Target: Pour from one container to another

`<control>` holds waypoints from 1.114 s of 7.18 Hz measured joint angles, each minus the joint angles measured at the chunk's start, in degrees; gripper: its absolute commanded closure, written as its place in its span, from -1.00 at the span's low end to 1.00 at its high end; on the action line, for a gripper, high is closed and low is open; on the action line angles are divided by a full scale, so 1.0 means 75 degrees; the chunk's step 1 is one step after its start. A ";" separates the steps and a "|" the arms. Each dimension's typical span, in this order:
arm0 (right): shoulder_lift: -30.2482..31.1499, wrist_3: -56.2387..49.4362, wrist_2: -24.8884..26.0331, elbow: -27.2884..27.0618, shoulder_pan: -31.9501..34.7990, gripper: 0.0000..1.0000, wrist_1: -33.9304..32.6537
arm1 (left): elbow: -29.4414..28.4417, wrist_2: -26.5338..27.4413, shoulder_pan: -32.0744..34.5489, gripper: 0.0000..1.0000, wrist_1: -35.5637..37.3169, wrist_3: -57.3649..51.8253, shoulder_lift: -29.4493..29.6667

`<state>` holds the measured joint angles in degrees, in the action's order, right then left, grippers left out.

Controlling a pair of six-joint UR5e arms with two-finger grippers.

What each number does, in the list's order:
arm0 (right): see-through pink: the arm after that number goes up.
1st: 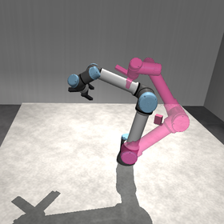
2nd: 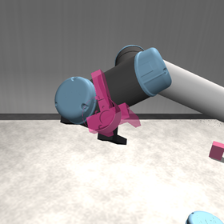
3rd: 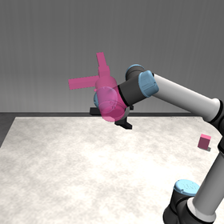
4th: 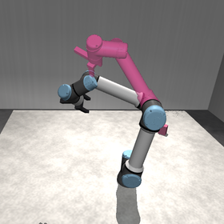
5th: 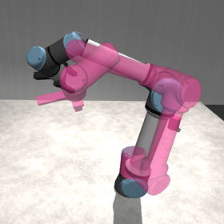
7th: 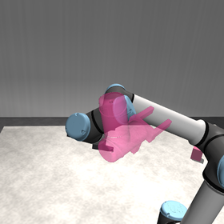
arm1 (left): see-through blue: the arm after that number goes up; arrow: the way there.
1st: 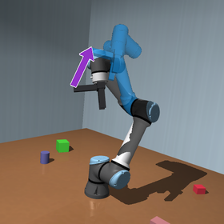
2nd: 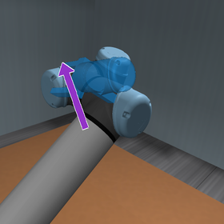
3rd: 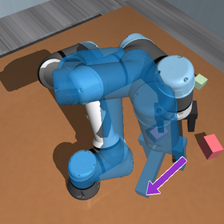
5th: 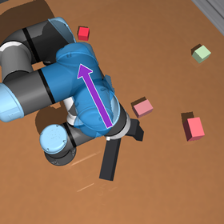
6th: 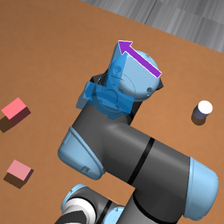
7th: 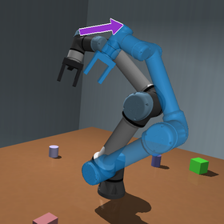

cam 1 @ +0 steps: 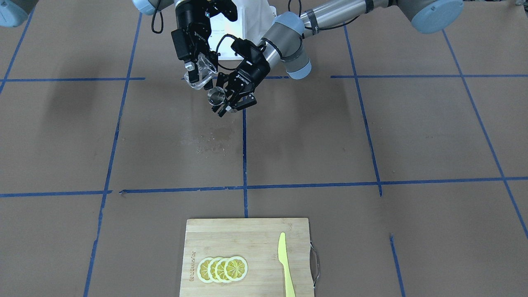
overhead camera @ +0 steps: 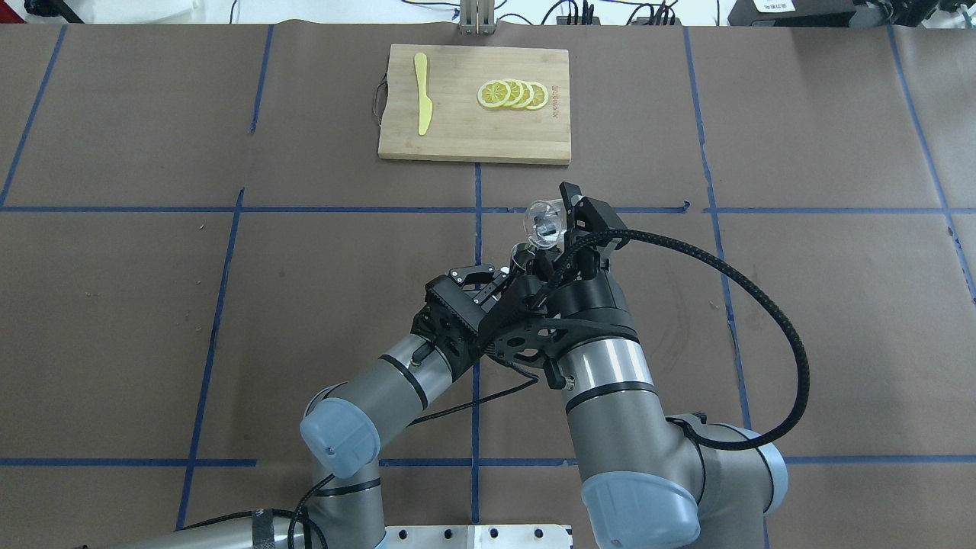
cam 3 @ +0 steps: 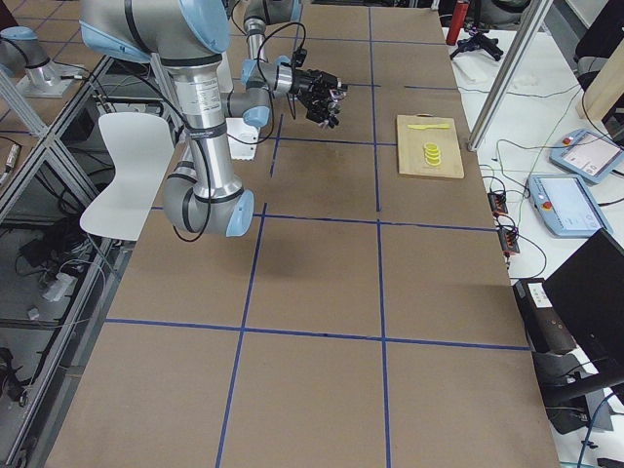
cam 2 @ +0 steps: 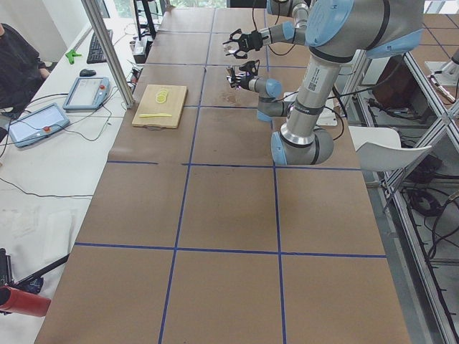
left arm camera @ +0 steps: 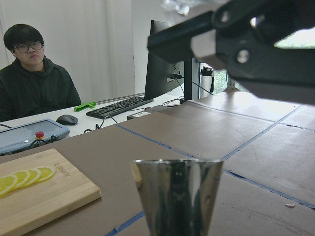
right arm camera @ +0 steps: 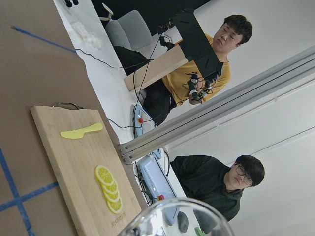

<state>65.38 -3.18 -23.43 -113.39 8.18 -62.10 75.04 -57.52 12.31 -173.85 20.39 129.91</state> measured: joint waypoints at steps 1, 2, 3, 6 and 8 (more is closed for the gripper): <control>0.0004 0.0312 0.0007 -0.0005 0.0023 1.00 0.0166 | 0.0011 -0.0001 -0.0001 1.00 -0.0003 0.0000 -0.0017; 0.0038 0.0939 0.0013 -0.0027 0.0044 1.00 0.0265 | 0.0026 0.0005 -0.0001 1.00 -0.0008 0.0000 -0.0028; 0.0102 0.1580 0.0017 -0.0073 0.0062 1.00 0.0306 | 0.0040 0.0021 -0.0005 1.00 -0.0013 0.0006 -0.0036; 0.0292 0.3592 0.0018 -0.0215 0.0107 1.00 0.0334 | 0.0381 0.0075 -0.0012 1.00 -0.0047 0.0068 -0.0247; 0.0567 0.4834 -0.0036 -0.0402 0.0116 1.00 0.0335 | 0.0814 0.0316 0.0002 1.00 -0.0112 0.0135 -0.0612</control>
<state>69.63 33.07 -23.70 -116.41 9.05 -59.59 81.15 -55.15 12.32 -174.69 21.40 125.32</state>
